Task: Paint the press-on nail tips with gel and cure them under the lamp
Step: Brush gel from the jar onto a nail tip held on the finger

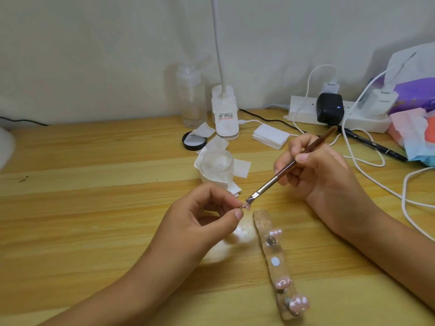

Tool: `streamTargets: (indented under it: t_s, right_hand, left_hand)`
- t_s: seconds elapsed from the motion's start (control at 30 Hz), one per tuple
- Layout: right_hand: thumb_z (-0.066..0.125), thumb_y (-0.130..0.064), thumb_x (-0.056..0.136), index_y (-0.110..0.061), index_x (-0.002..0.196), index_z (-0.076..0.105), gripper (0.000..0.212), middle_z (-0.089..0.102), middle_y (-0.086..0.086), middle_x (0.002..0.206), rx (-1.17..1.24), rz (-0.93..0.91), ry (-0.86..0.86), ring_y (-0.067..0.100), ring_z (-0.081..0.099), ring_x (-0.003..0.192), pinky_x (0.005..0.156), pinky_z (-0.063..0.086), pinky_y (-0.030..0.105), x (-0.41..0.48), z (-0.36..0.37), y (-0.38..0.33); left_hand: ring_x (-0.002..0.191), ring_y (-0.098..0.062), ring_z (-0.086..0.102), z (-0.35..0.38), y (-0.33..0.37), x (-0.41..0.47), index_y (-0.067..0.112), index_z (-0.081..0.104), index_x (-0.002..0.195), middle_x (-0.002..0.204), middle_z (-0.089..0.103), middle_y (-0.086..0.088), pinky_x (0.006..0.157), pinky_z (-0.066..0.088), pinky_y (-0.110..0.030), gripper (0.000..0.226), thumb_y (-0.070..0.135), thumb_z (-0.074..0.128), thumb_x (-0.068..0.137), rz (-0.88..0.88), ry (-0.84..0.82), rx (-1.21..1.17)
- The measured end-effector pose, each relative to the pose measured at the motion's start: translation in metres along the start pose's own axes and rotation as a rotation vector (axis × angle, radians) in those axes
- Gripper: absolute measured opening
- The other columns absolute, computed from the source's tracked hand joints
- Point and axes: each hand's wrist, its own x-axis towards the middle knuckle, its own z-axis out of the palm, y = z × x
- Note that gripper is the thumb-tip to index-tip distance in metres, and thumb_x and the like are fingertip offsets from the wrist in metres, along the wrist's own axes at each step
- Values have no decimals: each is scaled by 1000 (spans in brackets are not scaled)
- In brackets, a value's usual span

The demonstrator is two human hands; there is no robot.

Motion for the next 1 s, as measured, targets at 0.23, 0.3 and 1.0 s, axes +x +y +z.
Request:
streamTargets:
  t_s: [0.23,0.3,1.0]
  right_hand:
    - [43,-8,79,-12,83,45,6,64,8,68,-35,-11,7,15,57,62,63,51,22,2,-1,1]
    - [42,-9,79,-13,82,45,6,63,8,67,-16,-19,2,15,57,62,63,51,22,1,-2,0]
    - [52,-17,84,-22,77,57,10,69,1,72,23,1,204,12,64,68,64,52,21,7,-7,1]
  left_hand:
    - [74,-8,62,1,1,0,30,71,75,89,70,-9,64,50,-20,8,22,71,73,-9,0,6]
    - [74,-8,62,0,1,-1,30,71,75,87,71,-7,64,50,-20,8,22,71,73,-12,1,2]
    - [52,-4,34,9,5,-18,29,67,82,57,37,14,52,31,-16,8,35,72,80,280,-181,272]
